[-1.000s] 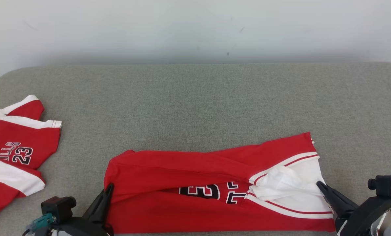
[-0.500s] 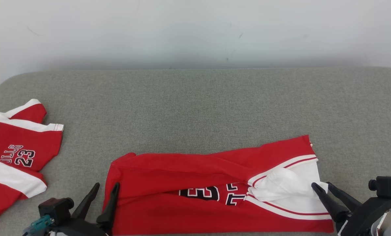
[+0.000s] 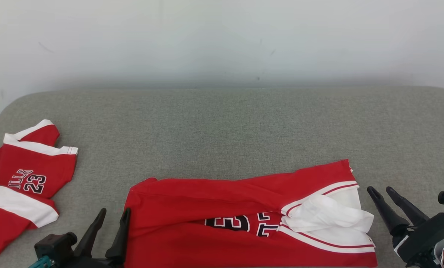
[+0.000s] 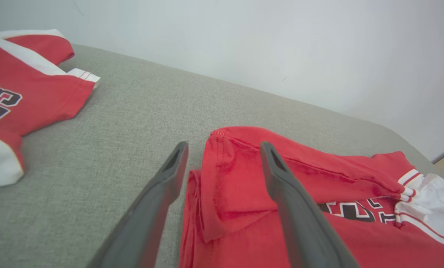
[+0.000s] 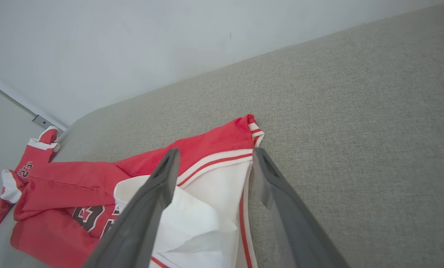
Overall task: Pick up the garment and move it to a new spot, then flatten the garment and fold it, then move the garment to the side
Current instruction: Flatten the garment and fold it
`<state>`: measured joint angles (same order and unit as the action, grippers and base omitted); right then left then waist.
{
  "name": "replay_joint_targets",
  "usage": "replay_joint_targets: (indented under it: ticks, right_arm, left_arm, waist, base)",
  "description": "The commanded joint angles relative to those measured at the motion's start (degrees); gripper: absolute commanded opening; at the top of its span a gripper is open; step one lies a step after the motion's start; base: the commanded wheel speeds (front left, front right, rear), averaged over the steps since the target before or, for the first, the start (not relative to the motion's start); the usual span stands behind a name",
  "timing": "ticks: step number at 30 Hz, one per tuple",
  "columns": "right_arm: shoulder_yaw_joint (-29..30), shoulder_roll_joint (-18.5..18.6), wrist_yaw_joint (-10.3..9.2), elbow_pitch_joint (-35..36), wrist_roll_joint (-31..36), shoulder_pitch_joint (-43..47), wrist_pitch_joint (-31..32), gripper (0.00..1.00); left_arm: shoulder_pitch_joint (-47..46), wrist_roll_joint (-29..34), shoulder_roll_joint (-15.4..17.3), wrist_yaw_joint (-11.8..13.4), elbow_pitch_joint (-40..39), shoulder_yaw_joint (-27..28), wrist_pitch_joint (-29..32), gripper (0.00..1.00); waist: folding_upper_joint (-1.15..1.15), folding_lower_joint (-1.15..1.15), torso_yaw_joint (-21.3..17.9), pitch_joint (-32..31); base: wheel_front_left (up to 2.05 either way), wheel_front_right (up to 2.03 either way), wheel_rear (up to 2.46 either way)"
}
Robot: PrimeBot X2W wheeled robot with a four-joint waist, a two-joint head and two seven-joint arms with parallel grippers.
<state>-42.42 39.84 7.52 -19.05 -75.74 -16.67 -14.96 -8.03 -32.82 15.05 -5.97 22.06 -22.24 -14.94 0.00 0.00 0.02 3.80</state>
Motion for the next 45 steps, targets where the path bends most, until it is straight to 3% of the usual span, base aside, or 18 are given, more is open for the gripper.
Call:
replay_joint_targets:
  ticks: [1,9,12,21,27,45]
  right_arm:
    - [2.19,-0.92,-0.07,-0.59,1.99,1.6,-0.25,1.0]
    - [7.5,-3.95,-0.07,-4.78,9.86,4.91,-0.26,1.0]
    - [8.17,-4.62,-0.07,-5.72,11.22,5.22,-0.26,1.0]
    - [9.24,-7.35,-0.07,-11.37,14.6,5.26,0.0,1.0]
    - [9.41,-8.76,-0.07,-14.15,15.54,3.09,1.98,1.0]
    - [9.19,-15.16,-0.07,-25.61,19.16,-4.95,11.08,1.0]
  left_arm:
    - [1.1,1.6,-0.12,0.49,-1.42,1.15,-0.39,1.0]
    - [4.92,7.32,-1.29,3.51,-7.87,5.74,-0.36,1.0]
    - [5.69,8.92,-1.14,3.99,-9.22,6.8,-0.36,1.0]
    - [9.58,16.26,-0.15,8.8,-14.35,8.71,-0.36,1.0]
    - [11.23,17.82,-0.04,11.31,-16.0,9.91,-0.36,1.0]
    - [12.54,18.11,-0.33,12.38,-17.47,10.27,-0.36,1.0]
  waist:
    - [0.0,0.0,0.38,-0.47]
    - [0.0,0.0,1.22,-1.74]
    - [0.0,0.0,1.38,-1.87]
    - [0.0,0.0,1.78,-2.88]
    - [0.0,0.0,2.02,-2.93]
    - [0.0,0.0,3.83,-3.22]
  base:
    - [0.0,0.0,0.0]
    - [0.0,0.0,0.0]
    - [0.0,0.0,0.0]
    - [0.0,0.0,0.0]
    - [0.0,0.0,0.0]
    - [0.0,0.0,0.0]
